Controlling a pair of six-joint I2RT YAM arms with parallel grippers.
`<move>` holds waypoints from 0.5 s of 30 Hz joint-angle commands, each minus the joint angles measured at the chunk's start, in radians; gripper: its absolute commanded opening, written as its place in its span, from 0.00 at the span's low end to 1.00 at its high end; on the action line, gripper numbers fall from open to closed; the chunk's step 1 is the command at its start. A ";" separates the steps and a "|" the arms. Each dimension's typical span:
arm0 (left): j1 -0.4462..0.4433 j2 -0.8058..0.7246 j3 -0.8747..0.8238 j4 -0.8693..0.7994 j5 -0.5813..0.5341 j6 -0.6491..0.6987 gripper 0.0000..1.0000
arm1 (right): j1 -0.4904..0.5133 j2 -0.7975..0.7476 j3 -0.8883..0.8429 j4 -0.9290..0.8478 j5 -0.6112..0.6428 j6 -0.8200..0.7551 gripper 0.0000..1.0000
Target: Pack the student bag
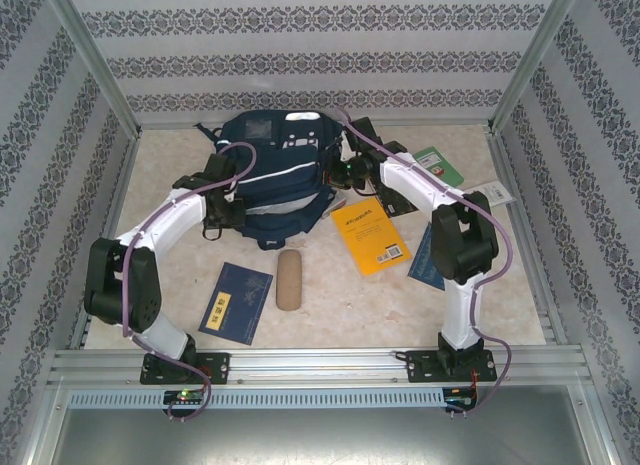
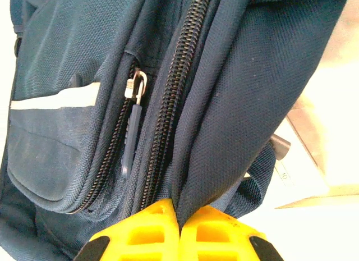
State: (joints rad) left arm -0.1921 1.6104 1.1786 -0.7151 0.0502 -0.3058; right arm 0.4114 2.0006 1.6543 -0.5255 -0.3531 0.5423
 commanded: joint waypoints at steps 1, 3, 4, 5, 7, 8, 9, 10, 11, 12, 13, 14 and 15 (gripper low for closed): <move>0.076 0.051 0.037 -0.155 -0.150 0.018 0.00 | -0.086 -0.066 -0.016 0.029 0.149 -0.031 0.00; 0.092 0.103 0.077 -0.145 -0.154 0.030 0.00 | -0.093 -0.063 -0.010 0.027 0.151 -0.034 0.00; 0.099 0.129 0.100 -0.145 -0.159 0.034 0.00 | -0.095 -0.062 -0.006 0.025 0.152 -0.036 0.00; 0.104 0.160 0.123 -0.142 -0.160 0.040 0.00 | -0.098 -0.062 -0.004 0.025 0.156 -0.038 0.00; 0.106 0.203 0.154 -0.130 -0.128 0.054 0.00 | -0.106 -0.060 0.002 0.025 0.156 -0.040 0.00; 0.106 0.214 0.166 -0.128 -0.095 0.052 0.00 | -0.112 -0.059 0.007 0.025 0.156 -0.041 0.00; 0.105 0.214 0.169 -0.124 -0.061 0.046 0.00 | -0.117 -0.056 0.015 0.025 0.156 -0.042 0.00; 0.101 0.207 0.164 -0.116 -0.034 0.041 0.00 | -0.121 -0.052 0.026 0.025 0.156 -0.046 0.00; 0.095 0.189 0.155 -0.104 -0.007 0.035 0.00 | -0.125 -0.044 0.044 0.023 0.156 -0.052 0.00; 0.086 0.168 0.141 -0.093 0.019 0.029 0.00 | -0.129 -0.034 0.067 0.021 0.155 -0.056 0.00; 0.077 0.148 0.129 -0.085 0.040 0.025 0.00 | -0.132 -0.021 0.090 0.017 0.154 -0.057 0.00; 0.066 0.123 0.117 -0.078 0.073 0.020 0.00 | -0.136 -0.005 0.119 0.011 0.157 -0.062 0.00; 0.053 0.098 0.105 -0.073 0.109 0.014 0.00 | -0.140 0.014 0.154 0.002 0.159 -0.065 0.00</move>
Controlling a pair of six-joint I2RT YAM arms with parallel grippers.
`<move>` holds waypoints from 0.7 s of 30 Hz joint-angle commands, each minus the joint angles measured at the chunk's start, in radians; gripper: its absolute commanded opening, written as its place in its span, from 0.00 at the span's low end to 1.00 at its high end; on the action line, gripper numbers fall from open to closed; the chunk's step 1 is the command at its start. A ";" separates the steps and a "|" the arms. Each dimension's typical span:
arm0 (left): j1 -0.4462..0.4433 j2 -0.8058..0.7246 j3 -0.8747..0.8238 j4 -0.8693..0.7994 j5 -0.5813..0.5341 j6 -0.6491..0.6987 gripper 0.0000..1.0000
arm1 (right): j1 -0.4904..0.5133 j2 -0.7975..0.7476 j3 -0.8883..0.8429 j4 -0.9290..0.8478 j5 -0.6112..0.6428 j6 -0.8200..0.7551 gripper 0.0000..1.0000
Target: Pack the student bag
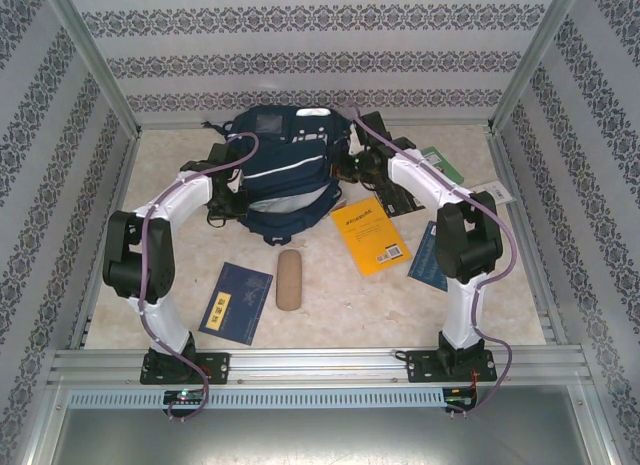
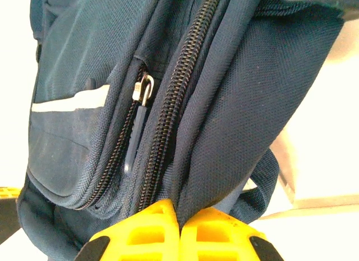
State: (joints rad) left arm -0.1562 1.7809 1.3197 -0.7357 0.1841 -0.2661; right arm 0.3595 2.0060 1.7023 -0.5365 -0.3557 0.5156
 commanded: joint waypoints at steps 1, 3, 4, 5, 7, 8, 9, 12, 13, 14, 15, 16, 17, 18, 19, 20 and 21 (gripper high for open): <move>0.002 -0.091 -0.047 -0.045 0.005 -0.031 0.00 | -0.091 0.028 0.138 0.003 0.166 -0.041 0.00; -0.047 -0.132 -0.066 -0.038 0.050 -0.044 0.00 | -0.104 0.072 0.214 -0.024 0.172 -0.050 0.00; -0.076 -0.143 -0.071 -0.036 0.065 -0.052 0.00 | -0.109 0.092 0.244 -0.039 0.174 -0.053 0.00; -0.113 -0.152 -0.073 -0.033 0.077 -0.060 0.00 | -0.117 0.112 0.281 -0.056 0.177 -0.055 0.00; -0.183 -0.153 -0.067 -0.032 0.066 -0.084 0.00 | -0.131 0.135 0.327 -0.090 0.181 -0.054 0.23; -0.216 -0.150 -0.063 -0.026 0.059 -0.102 0.00 | -0.134 0.133 0.332 -0.099 0.176 -0.049 0.29; -0.243 -0.143 -0.059 -0.016 0.060 -0.119 0.00 | -0.137 0.122 0.319 -0.103 0.170 -0.040 0.36; -0.300 -0.119 -0.062 0.035 0.053 -0.171 0.00 | -0.132 0.049 0.213 -0.094 0.164 0.003 0.56; -0.313 -0.108 -0.060 0.050 0.049 -0.182 0.00 | -0.129 0.019 0.168 -0.089 0.164 0.023 0.58; -0.329 -0.094 -0.055 0.059 0.045 -0.191 0.00 | -0.125 -0.015 0.112 -0.083 0.161 0.049 0.59; -0.342 -0.081 -0.048 0.061 0.041 -0.193 0.00 | -0.119 -0.055 0.053 -0.074 0.153 0.072 0.60; -0.354 -0.070 -0.040 0.061 0.036 -0.193 0.00 | -0.111 -0.090 -0.003 -0.065 0.150 0.093 0.61; -0.366 -0.058 -0.031 0.058 0.027 -0.194 0.00 | -0.099 -0.131 -0.062 -0.052 0.144 0.115 0.61; -0.375 -0.049 -0.024 0.054 0.020 -0.193 0.00 | -0.085 -0.167 -0.123 -0.041 0.134 0.139 0.60; -0.381 -0.044 -0.022 0.053 0.017 -0.191 0.00 | -0.073 -0.200 -0.176 -0.030 0.125 0.167 0.60; -0.386 -0.041 -0.022 0.053 0.013 -0.192 0.00 | -0.057 -0.232 -0.232 -0.012 0.108 0.197 0.59; -0.390 -0.040 -0.024 0.056 0.010 -0.194 0.00 | -0.038 -0.259 -0.288 0.006 0.092 0.229 0.58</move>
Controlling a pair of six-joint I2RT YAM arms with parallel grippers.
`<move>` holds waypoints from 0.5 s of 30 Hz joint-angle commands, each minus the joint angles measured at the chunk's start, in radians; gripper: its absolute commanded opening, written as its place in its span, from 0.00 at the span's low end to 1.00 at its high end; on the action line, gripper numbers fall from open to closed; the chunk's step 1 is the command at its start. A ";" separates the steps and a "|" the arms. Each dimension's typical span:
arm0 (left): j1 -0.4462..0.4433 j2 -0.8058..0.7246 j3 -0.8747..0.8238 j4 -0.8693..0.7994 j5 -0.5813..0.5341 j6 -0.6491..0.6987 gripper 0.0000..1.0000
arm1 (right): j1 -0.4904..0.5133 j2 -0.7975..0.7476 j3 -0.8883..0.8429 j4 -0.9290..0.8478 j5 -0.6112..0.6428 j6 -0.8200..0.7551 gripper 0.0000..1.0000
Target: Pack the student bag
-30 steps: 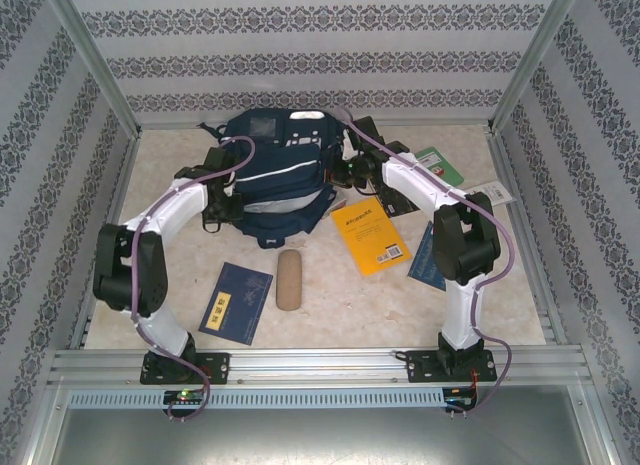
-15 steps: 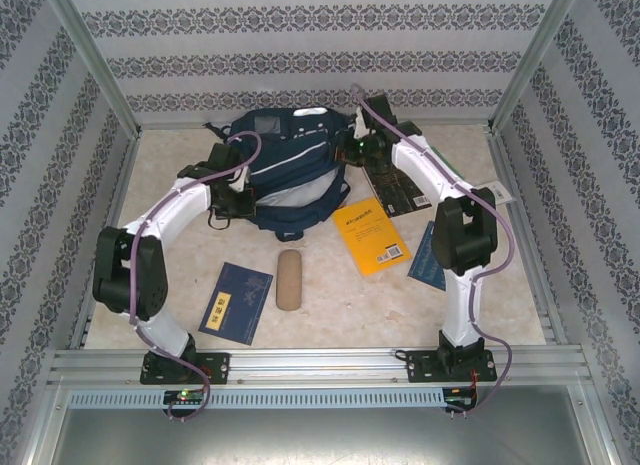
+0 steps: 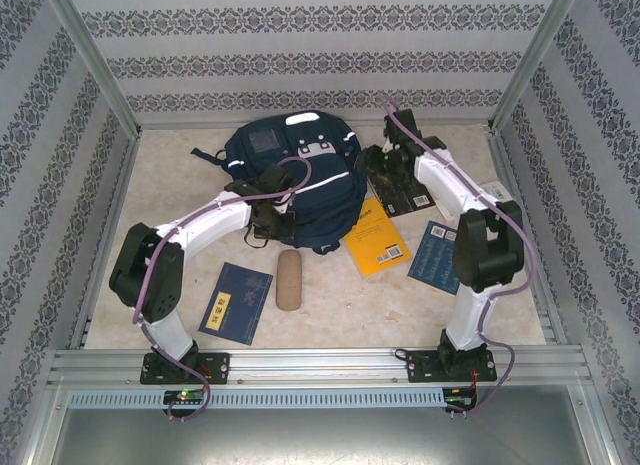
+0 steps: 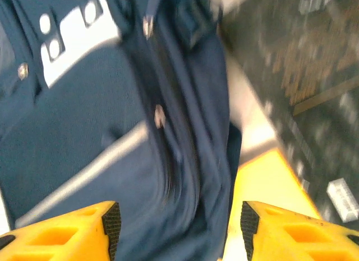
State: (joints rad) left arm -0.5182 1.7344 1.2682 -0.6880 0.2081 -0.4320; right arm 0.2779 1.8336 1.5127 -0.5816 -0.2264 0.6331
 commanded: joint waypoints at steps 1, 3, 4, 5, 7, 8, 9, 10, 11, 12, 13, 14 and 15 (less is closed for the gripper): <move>-0.032 0.007 0.025 0.011 -0.015 -0.028 0.00 | 0.063 -0.107 -0.137 0.065 -0.052 0.144 0.56; -0.040 0.014 0.021 0.013 -0.025 -0.030 0.00 | 0.109 -0.141 -0.223 0.113 -0.100 0.212 0.55; -0.043 0.015 0.020 0.012 -0.030 -0.031 0.00 | 0.130 -0.151 -0.249 0.126 -0.108 0.243 0.54; -0.048 0.017 0.017 0.012 -0.033 -0.031 0.00 | 0.154 -0.160 -0.272 0.146 -0.115 0.278 0.55; -0.055 0.019 0.015 0.011 -0.036 -0.033 0.00 | 0.195 -0.165 -0.316 0.203 -0.143 0.355 0.55; -0.060 0.018 0.013 0.011 -0.040 -0.034 0.00 | 0.216 -0.164 -0.338 0.248 -0.154 0.400 0.55; -0.064 0.017 0.013 0.012 -0.043 -0.036 0.00 | 0.235 -0.159 -0.355 0.294 -0.163 0.440 0.55; -0.067 0.016 0.013 0.010 -0.044 -0.038 0.00 | 0.252 -0.149 -0.363 0.323 -0.166 0.470 0.55; -0.071 0.015 0.013 0.011 -0.045 -0.038 0.00 | 0.268 -0.133 -0.359 0.339 -0.168 0.492 0.55; -0.075 0.014 0.013 0.007 -0.050 -0.036 0.00 | 0.283 -0.115 -0.350 0.349 -0.171 0.509 0.55; -0.077 0.013 0.014 0.004 -0.053 -0.036 0.00 | 0.296 -0.100 -0.340 0.357 -0.171 0.520 0.55; -0.078 0.013 0.015 0.000 -0.055 -0.034 0.00 | 0.306 -0.086 -0.329 0.361 -0.166 0.529 0.55; -0.080 0.014 0.016 -0.003 -0.056 -0.033 0.00 | 0.312 -0.075 -0.321 0.370 -0.153 0.536 0.56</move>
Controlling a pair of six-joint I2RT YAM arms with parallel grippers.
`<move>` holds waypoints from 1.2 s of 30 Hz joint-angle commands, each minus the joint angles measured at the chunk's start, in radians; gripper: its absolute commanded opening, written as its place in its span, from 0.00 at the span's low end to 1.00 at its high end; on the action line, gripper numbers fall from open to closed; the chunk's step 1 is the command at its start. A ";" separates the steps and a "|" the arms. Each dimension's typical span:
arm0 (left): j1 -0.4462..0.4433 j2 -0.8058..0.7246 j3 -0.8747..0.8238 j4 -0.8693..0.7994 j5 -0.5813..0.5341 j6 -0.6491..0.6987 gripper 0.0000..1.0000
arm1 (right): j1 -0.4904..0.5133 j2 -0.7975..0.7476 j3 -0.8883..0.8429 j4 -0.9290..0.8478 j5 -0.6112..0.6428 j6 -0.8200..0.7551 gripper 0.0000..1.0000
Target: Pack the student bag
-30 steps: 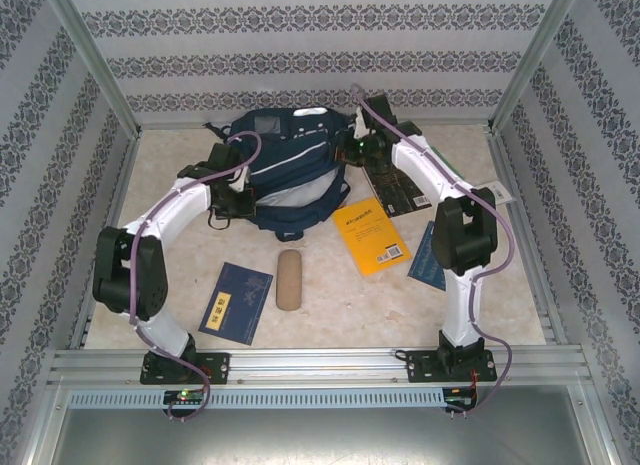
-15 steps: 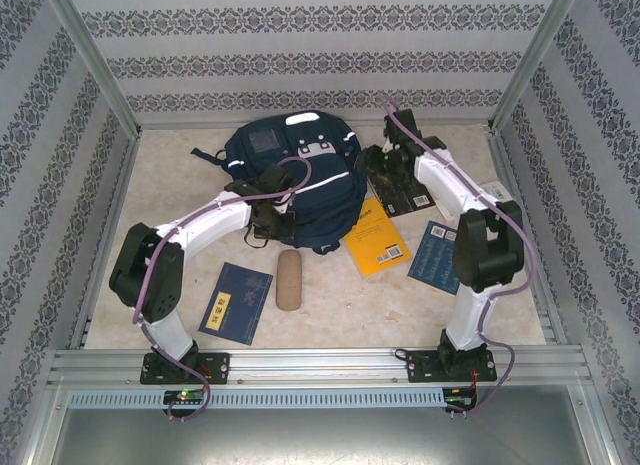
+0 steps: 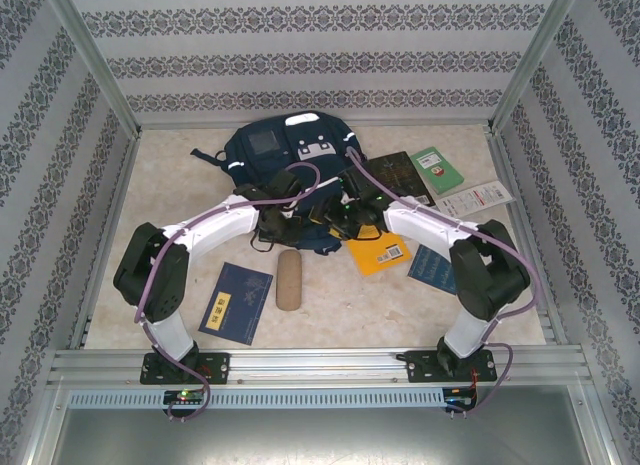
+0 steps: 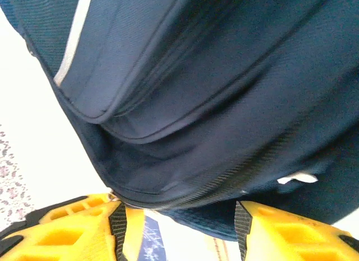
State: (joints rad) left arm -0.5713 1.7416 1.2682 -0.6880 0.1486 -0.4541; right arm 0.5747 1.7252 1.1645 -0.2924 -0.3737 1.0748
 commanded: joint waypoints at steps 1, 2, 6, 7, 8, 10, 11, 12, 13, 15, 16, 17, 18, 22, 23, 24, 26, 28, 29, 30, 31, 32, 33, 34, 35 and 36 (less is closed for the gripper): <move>-0.029 0.006 0.016 -0.005 0.003 -0.011 0.00 | 0.018 0.043 0.034 0.082 0.011 0.096 0.56; -0.030 0.006 0.016 -0.005 0.002 -0.010 0.00 | 0.019 0.056 0.042 0.074 0.021 0.102 0.57; -0.030 0.006 0.017 -0.013 -0.008 -0.007 0.00 | 0.013 0.108 0.037 0.101 0.000 0.151 0.46; -0.030 0.006 0.019 -0.017 -0.013 -0.007 0.00 | 0.013 0.115 0.034 0.102 0.004 0.153 0.33; -0.030 0.006 0.022 -0.024 -0.021 -0.001 0.00 | 0.011 0.118 0.032 0.104 0.009 0.149 0.20; -0.030 0.011 0.038 -0.061 -0.066 0.016 0.00 | 0.004 0.111 0.028 0.104 0.027 0.135 0.00; -0.029 0.016 0.047 -0.081 -0.093 0.030 0.00 | 0.000 0.102 0.027 0.101 0.035 0.123 0.00; -0.025 0.023 0.057 -0.107 -0.126 0.050 0.00 | -0.005 0.091 0.029 0.094 0.047 0.106 0.00; -0.018 0.033 0.070 -0.138 -0.167 0.067 0.00 | -0.008 0.077 0.033 0.079 0.062 0.087 0.00; 0.008 0.060 0.098 -0.205 -0.231 0.099 0.00 | -0.015 0.053 0.034 0.058 0.090 0.057 0.00; 0.025 0.073 0.111 -0.229 -0.249 0.115 0.00 | -0.018 0.042 0.031 0.053 0.098 0.048 0.00; 0.047 0.085 0.122 -0.251 -0.264 0.131 0.00 | -0.022 0.032 0.026 0.047 0.107 0.040 0.00; 0.072 0.097 0.138 -0.273 -0.285 0.145 0.00 | -0.027 0.023 0.019 0.044 0.115 0.033 0.00; 0.177 0.157 0.203 -0.332 -0.323 0.180 0.00 | -0.035 0.005 -0.002 0.041 0.127 0.018 0.00; 0.205 0.170 0.218 -0.329 -0.324 0.190 0.00 | -0.036 0.001 -0.005 0.041 0.124 0.015 0.00; 0.232 0.185 0.233 -0.324 -0.322 0.203 0.00 | -0.036 -0.001 -0.008 0.039 0.127 0.009 0.00; 0.276 0.227 0.279 -0.315 -0.322 0.229 0.00 | -0.039 -0.007 -0.011 0.039 0.124 0.002 0.00; 0.312 0.280 0.333 -0.306 -0.322 0.253 0.00 | -0.040 -0.012 -0.010 0.036 0.122 -0.006 0.00; 0.326 0.311 0.368 -0.301 -0.325 0.263 0.00 | -0.041 -0.015 -0.008 0.030 0.122 -0.012 0.00; 0.339 0.344 0.403 -0.299 -0.331 0.270 0.00 | -0.041 -0.017 -0.008 0.029 0.122 -0.016 0.00; 0.350 0.369 0.434 -0.300 -0.335 0.276 0.00 | -0.041 -0.020 -0.010 0.028 0.118 -0.018 0.00; 0.362 0.400 0.470 -0.301 -0.343 0.278 0.00 | -0.041 -0.022 -0.012 0.028 0.116 -0.020 0.00; 0.370 0.425 0.502 -0.306 -0.342 0.281 0.00 | -0.041 -0.025 -0.014 0.026 0.116 -0.021 0.00; 0.375 0.441 0.524 -0.306 -0.335 0.287 0.00 | -0.041 -0.027 -0.015 0.028 0.116 -0.020 0.00; 0.377 0.455 0.545 -0.309 -0.335 0.293 0.00 | -0.041 -0.028 -0.017 0.030 0.116 -0.022 0.00; 0.377 0.464 0.560 -0.311 -0.336 0.299 0.00 | -0.040 -0.027 -0.016 0.032 0.111 -0.024 0.00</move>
State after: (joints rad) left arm -0.2344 2.1788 1.7695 -0.9726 -0.0864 -0.1883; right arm 0.5514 1.7546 1.1664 -0.2218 -0.3042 1.0889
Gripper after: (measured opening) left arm 0.074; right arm 0.051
